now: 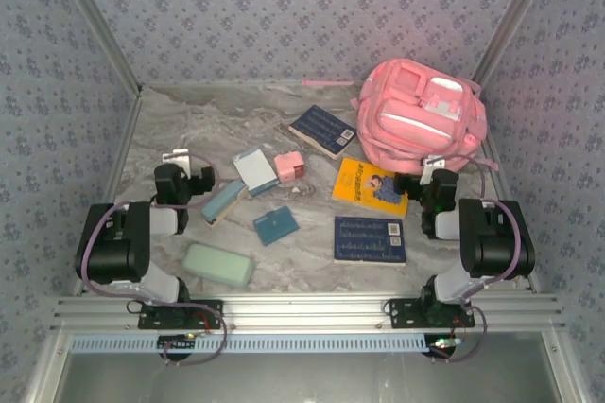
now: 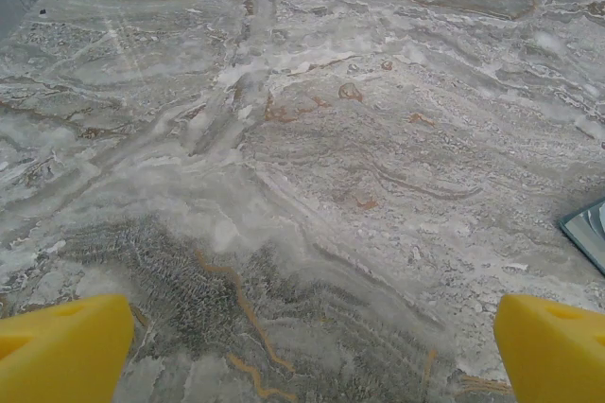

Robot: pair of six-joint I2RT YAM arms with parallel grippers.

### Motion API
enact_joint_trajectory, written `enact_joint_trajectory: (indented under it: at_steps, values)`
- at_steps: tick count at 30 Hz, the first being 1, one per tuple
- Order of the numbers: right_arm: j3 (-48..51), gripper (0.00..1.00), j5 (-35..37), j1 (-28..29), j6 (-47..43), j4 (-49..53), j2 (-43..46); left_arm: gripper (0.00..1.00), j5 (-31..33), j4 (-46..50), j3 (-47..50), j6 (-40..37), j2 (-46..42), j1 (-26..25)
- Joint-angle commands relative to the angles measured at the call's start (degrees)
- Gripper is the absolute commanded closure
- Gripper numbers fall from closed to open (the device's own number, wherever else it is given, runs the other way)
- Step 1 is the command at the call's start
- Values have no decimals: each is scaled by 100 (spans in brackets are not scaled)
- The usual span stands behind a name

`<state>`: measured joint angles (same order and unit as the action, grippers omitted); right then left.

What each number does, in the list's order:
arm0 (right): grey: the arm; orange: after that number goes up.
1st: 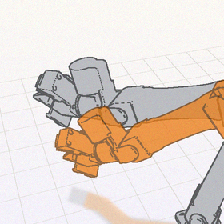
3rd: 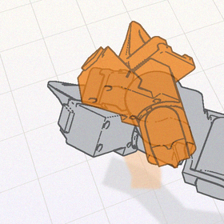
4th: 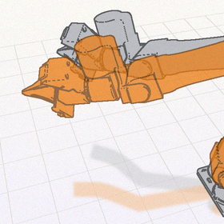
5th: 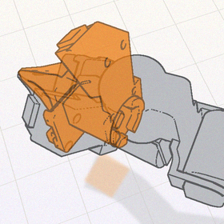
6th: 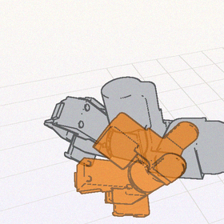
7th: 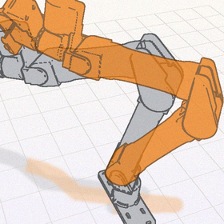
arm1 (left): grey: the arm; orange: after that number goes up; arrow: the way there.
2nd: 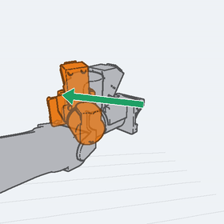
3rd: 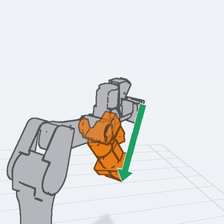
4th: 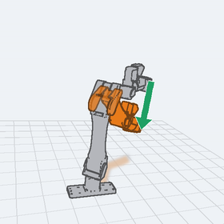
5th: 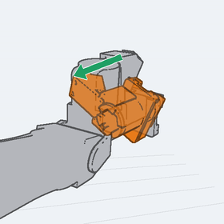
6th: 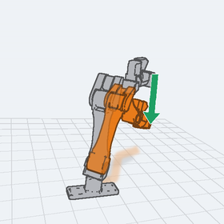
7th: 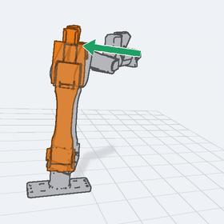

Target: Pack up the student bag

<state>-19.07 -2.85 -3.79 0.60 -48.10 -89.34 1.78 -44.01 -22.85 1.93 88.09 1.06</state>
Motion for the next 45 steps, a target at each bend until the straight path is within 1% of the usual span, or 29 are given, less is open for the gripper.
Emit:
enact_joint_trajectory:
  at_steps: [1, 28, 31, 33, 34, 35, 36, 37, 39, 40, 42, 43, 44, 45]
  values:
    - [-259, 0, -154, -27, -30, -235, 79, 2, 33, -249, -97, -84, -9, -16]
    - [-253, 0, -228, -65, -16, -244, 70, 2, -15, -263, -80, -71, -27, 16]
    - [-199, 0, -287, -54, -20, -330, 95, 2, -28, 274, -212, -108, -452, -15]
    - [41, 0, -664, 6, -158, -727, 185, 2, -20, 966, -356, -169, -879, -81]
    - [257, 0, -326, 146, -227, -952, 381, 2, 10, 1312, -430, -125, -1105, -130]
    - [450, 0, 248, 347, -297, -1028, 704, 2, 110, 1689, -536, -62, -1348, -248]
    - [572, 0, 619, 519, -390, -1024, 934, 2, 241, 2098, -655, -13, -1539, -399]
    - [658, 0, 880, 753, -596, -934, 1257, 2, 352, 2518, -792, 36, -1763, -597]
    - [625, 0, 1491, 1355, -900, -316, 2001, 2, 368, 2933, -928, -61, -2189, -984]
    - [624, 0, 1592, 1555, -821, -21, 2409, 2, 358, 2996, -923, -180, -2465, -1196]
    - [685, 0, 1469, 1667, -602, 291, 3145, 2, 358, 3045, -905, -234, -2975, -1516]
    - [621, 0, 1588, 1741, -415, 581, 3503, 2, 350, 3067, -918, -225, -3240, -1685]
    - [469, 0, 1697, 1831, -188, 1121, 3861, 2, 326, 3124, -935, -191, -3483, -1843]
    - [314, 0, 1712, 1893, -32, 1637, 4126, 2, 149, 3201, -947, -199, -3683, -1961]
